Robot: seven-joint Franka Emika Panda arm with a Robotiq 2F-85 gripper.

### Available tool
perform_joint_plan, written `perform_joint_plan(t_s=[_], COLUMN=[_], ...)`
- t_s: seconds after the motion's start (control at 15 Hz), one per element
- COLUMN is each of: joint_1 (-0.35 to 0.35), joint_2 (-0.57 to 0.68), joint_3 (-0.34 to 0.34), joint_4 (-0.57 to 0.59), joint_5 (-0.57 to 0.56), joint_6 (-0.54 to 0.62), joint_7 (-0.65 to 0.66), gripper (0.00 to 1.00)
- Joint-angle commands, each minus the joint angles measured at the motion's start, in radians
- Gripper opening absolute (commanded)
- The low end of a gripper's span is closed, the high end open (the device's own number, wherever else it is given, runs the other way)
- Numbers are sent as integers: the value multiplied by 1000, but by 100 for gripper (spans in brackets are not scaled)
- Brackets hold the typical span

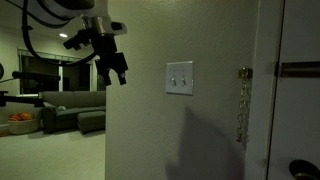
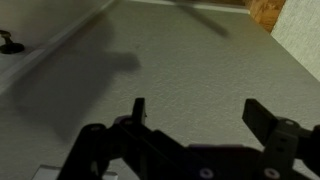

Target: Flick the left switch up

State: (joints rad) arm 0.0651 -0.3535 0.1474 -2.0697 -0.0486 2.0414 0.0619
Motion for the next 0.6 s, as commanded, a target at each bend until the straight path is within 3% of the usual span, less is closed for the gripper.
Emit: perform_joint_plan(t_s=[0.0,0.53], joint_1=[-10,-44], joint_2=[22,141], joint_3=[-16,-59], joint_4=[22,122], joint_5=[-25,-52], joint_6=[17,119], joint_7=[22,35], gripper=[100,100])
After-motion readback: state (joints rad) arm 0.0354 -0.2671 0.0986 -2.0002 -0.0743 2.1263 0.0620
